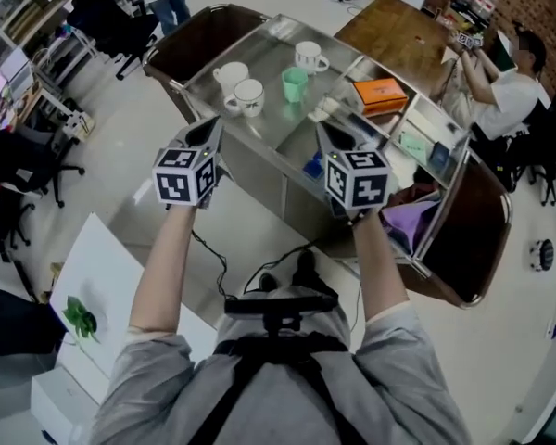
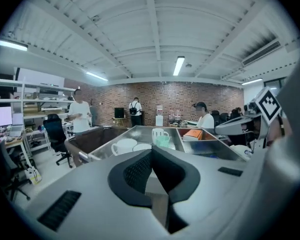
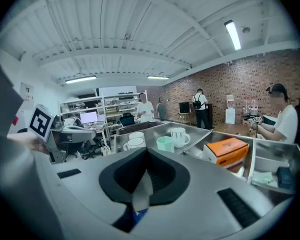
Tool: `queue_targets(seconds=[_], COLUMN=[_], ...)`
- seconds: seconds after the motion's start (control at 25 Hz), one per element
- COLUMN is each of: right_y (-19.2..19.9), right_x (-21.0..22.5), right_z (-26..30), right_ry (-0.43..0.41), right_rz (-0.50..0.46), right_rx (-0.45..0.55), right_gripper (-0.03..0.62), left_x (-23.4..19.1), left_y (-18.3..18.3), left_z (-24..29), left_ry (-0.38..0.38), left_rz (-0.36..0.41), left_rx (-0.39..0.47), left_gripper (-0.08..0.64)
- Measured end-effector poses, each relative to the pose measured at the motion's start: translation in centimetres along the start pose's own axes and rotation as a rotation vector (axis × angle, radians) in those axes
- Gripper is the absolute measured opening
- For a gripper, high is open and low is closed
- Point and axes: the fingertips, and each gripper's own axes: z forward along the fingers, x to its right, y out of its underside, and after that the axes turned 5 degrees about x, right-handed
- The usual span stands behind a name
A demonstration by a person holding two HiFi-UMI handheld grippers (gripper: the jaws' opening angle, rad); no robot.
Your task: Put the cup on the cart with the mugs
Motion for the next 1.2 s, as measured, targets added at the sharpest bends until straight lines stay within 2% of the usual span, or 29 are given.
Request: queue_targets(seconds=[0.28, 0.48, 0.68, 0.96, 1.2], right_y=[3.0, 6.0, 9.1, 9.1, 9.0], right_x=[-3.9, -6.6, -8.2, -9.1, -8.8], right_z=[-3.7, -5.4, -5.1, -4.8, -4.9], right_ry=[-0.017, -0.044, -0.048, -0.051, -0.048], right_rz=[0.053, 0.054, 0.063, 0.035, 0.035], right_rx=[0.004, -0.018, -0.067, -0.067, -0.064], right_gripper=[0.008, 0.008, 0.006, 0.005, 0.005], left_x=[-0.6, -1.2, -2.2, -2.9, -2.8], left_y=[6.6, 9.4, 11.2, 12.1, 12.6], left_z=[-6.9, -10.7, -13.0, -14.5, -14.5], left_ry=[-0.090, -0.149, -0.190, -0.208, -0.193], left_rz=[-0.104, -0.121, -0.136, -0.149, -0.158], left_rx=[-0.020, -0.029, -0.040, -0.043, -0.046], left_gripper=[0.002, 0.003, 0.003, 0.003, 0.003])
